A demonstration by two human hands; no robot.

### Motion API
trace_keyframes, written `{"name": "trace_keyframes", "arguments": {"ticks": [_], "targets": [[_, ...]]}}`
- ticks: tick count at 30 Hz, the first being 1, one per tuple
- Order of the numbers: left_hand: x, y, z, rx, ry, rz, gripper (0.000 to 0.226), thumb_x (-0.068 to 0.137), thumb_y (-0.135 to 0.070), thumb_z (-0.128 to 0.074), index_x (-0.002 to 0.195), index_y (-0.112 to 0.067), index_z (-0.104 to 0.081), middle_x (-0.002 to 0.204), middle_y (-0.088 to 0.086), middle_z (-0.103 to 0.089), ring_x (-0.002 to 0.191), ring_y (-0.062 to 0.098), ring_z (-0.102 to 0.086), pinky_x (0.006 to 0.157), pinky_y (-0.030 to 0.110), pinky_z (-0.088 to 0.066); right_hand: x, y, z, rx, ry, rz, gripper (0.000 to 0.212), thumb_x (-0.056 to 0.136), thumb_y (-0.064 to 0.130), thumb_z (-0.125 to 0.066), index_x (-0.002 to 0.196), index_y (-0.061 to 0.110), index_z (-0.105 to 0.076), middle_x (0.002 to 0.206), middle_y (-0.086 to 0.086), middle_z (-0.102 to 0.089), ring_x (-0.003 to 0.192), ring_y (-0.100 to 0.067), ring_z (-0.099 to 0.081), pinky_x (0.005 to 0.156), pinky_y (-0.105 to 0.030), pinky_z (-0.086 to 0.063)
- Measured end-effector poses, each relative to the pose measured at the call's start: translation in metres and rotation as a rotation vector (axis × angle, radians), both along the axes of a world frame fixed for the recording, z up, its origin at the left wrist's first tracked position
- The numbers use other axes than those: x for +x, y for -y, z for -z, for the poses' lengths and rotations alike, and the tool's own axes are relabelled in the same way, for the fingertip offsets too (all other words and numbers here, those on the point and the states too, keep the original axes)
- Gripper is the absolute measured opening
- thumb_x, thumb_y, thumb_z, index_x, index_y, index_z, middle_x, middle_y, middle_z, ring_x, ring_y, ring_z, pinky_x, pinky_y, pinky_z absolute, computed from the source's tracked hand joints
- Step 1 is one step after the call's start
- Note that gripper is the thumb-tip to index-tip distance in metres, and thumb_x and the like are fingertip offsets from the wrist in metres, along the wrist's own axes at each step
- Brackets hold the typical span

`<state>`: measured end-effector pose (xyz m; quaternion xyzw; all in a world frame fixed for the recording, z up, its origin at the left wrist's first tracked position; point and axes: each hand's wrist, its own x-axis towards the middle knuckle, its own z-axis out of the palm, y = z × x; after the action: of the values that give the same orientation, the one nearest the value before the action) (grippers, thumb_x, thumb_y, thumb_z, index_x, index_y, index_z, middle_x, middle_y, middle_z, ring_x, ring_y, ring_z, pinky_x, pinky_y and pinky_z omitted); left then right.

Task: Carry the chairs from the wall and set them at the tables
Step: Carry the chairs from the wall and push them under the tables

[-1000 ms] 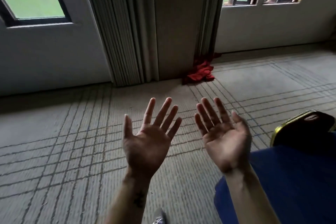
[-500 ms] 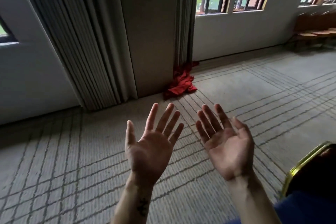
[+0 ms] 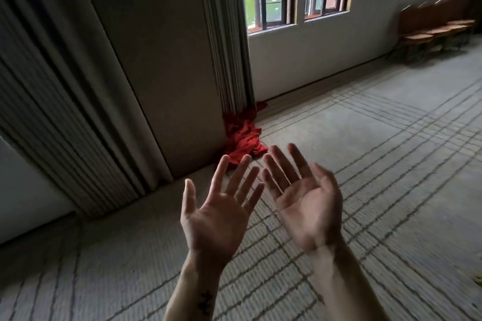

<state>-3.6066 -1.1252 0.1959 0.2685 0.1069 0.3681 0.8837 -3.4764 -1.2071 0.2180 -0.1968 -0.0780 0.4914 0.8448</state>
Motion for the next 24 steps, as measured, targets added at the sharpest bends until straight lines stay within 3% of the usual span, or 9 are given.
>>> {"name": "trace_keyframes", "arguments": {"ticks": [6, 16, 24], "targets": [[0.105, -0.067, 0.009, -0.063, -0.011, 0.068, 0.078, 0.101, -0.071, -0.032, 0.155, -0.017, -0.045, 0.161, 0.021, -0.038, 0.150, 0.041, -0.034, 0.127, 0.056, -0.009, 0.106, -0.047, 0.013, -0.084, -0.044, 0.082, 0.052, 0.106, 0.037, -0.034, 0.149, 0.012, -0.048, 0.146, -0.017, -0.057, 0.135, -0.032, -0.056, 0.112, -0.048, -0.039], [0.306, -0.208, 0.042, -0.122, -0.045, 0.200, 0.079, 0.098, -0.070, -0.033, 0.155, -0.016, -0.045, 0.155, 0.023, -0.047, 0.145, 0.036, -0.045, 0.124, 0.052, -0.023, 0.266, -0.191, 0.033, -0.171, 0.020, 0.181, 0.052, 0.105, 0.036, -0.034, 0.147, 0.010, -0.051, 0.142, -0.020, -0.060, 0.131, -0.033, -0.059, 0.113, -0.047, -0.039], [0.446, -0.337, -0.002, -0.110, 0.078, 0.305, 0.077, 0.099, -0.067, -0.036, 0.154, -0.014, -0.046, 0.158, 0.023, -0.042, 0.147, 0.045, -0.039, 0.125, 0.059, -0.015, 0.418, -0.257, -0.007, -0.137, -0.009, 0.440, 0.050, 0.104, 0.033, -0.038, 0.147, 0.013, -0.052, 0.142, -0.017, -0.061, 0.130, -0.034, -0.060, 0.116, -0.048, -0.037]]}}
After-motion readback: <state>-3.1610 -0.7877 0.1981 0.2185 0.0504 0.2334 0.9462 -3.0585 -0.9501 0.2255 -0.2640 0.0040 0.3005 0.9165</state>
